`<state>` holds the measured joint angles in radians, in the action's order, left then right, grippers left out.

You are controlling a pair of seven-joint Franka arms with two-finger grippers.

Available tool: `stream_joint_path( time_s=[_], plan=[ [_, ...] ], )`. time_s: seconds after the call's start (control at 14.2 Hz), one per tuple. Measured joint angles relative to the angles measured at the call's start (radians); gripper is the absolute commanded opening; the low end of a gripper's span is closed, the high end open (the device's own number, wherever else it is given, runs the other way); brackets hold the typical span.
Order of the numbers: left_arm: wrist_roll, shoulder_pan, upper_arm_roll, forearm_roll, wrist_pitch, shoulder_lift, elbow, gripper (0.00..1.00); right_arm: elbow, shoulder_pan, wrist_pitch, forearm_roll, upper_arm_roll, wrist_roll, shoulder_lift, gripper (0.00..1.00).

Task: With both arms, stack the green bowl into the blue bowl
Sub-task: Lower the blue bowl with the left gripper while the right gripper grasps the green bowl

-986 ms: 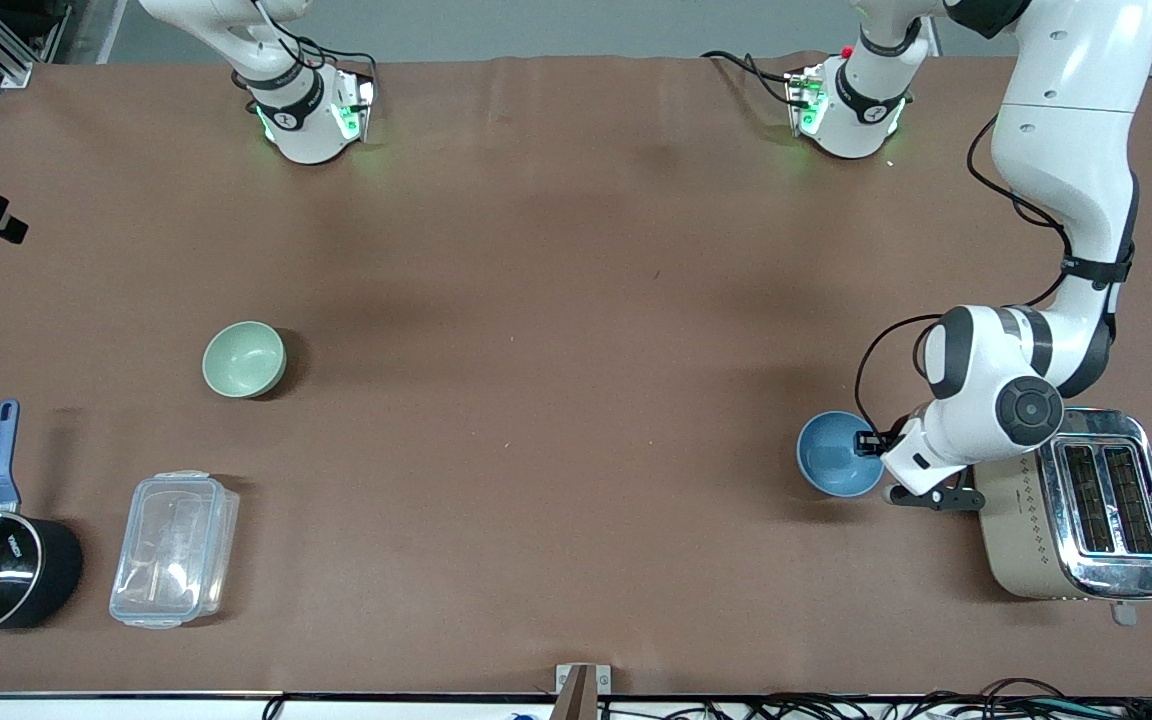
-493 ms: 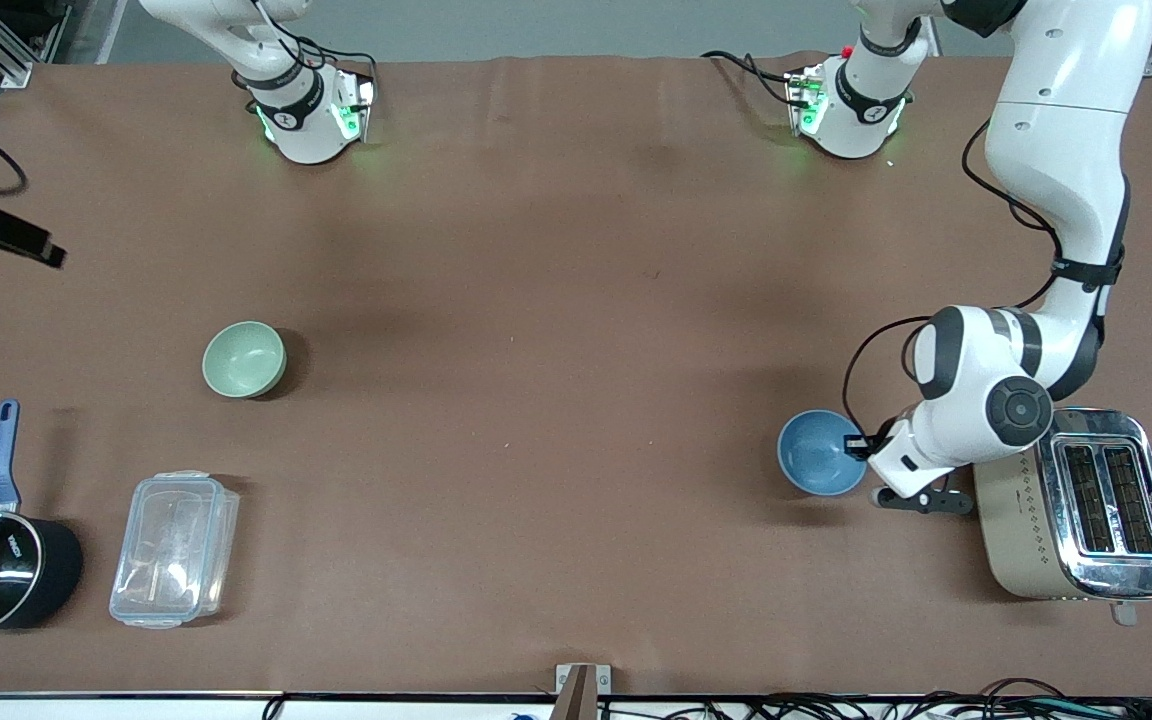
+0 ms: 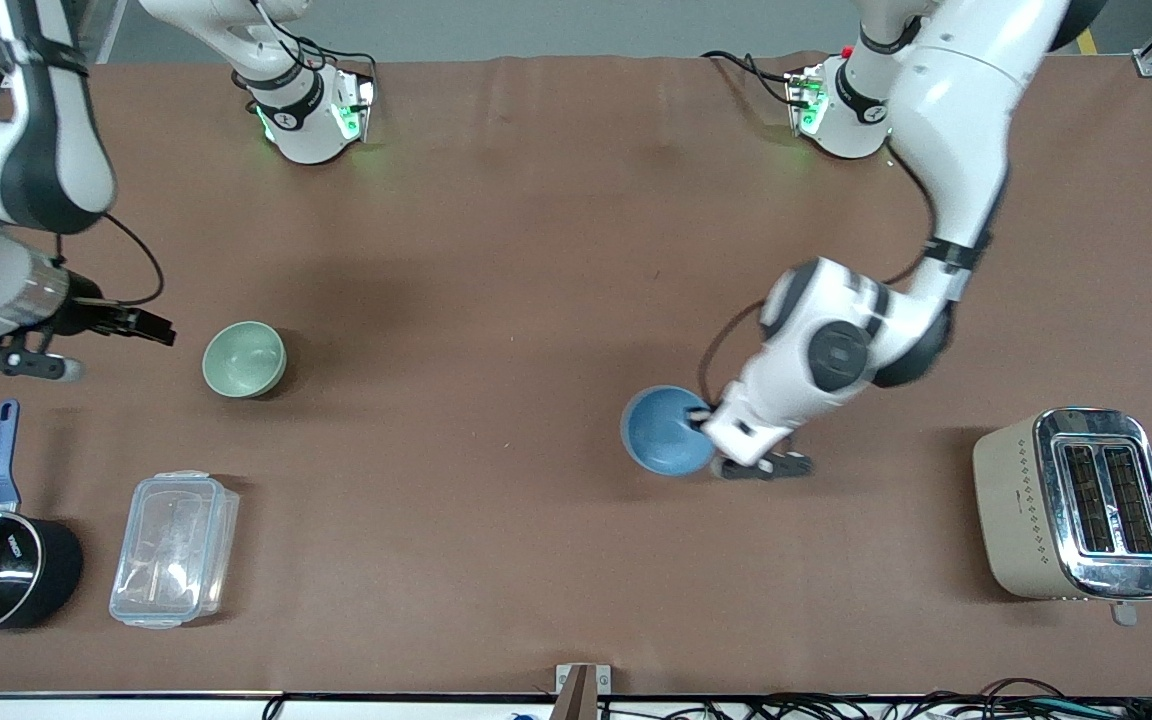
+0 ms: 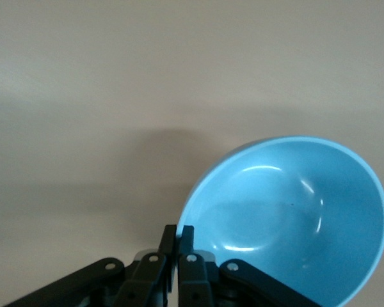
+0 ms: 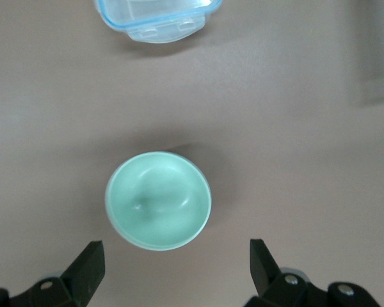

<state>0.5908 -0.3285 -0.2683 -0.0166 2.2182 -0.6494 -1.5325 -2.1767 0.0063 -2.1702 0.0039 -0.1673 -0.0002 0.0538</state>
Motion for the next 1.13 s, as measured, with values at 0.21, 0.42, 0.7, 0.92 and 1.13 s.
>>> stream_joint_path(
  time_s=[0.21, 0.42, 0.7, 0.92, 1.13],
  plan=[
    [0.126, -0.124, 0.005, 0.0, 0.009, -0.049, 0.024, 0.0, -0.199, -0.006, -0.259, -0.004, -0.027, -0.031, 0.019, 0.98],
    [0.16, -0.168, 0.01, 0.0, 0.025, -0.096, 0.04, 0.01, -0.245, -0.01, -0.391, -0.001, -0.027, -0.031, 0.088, 0.88],
    [0.16, -0.163, 0.015, 0.0, 0.051, -0.132, 0.048, 0.99, -0.244, -0.009, -0.466, 0.049, -0.025, -0.03, 0.172, 0.69],
    [0.159, -0.162, 0.015, 0.0, 0.059, -0.133, 0.07, 1.0, -0.244, -0.009, -0.515, 0.054, -0.024, -0.029, 0.208, 0.12],
    [0.155, -0.141, 0.031, 0.04, 0.013, -0.085, 0.129, 1.0, -0.244, -0.009, -0.507, 0.067, -0.02, -0.023, 0.214, 0.0]
  ],
)
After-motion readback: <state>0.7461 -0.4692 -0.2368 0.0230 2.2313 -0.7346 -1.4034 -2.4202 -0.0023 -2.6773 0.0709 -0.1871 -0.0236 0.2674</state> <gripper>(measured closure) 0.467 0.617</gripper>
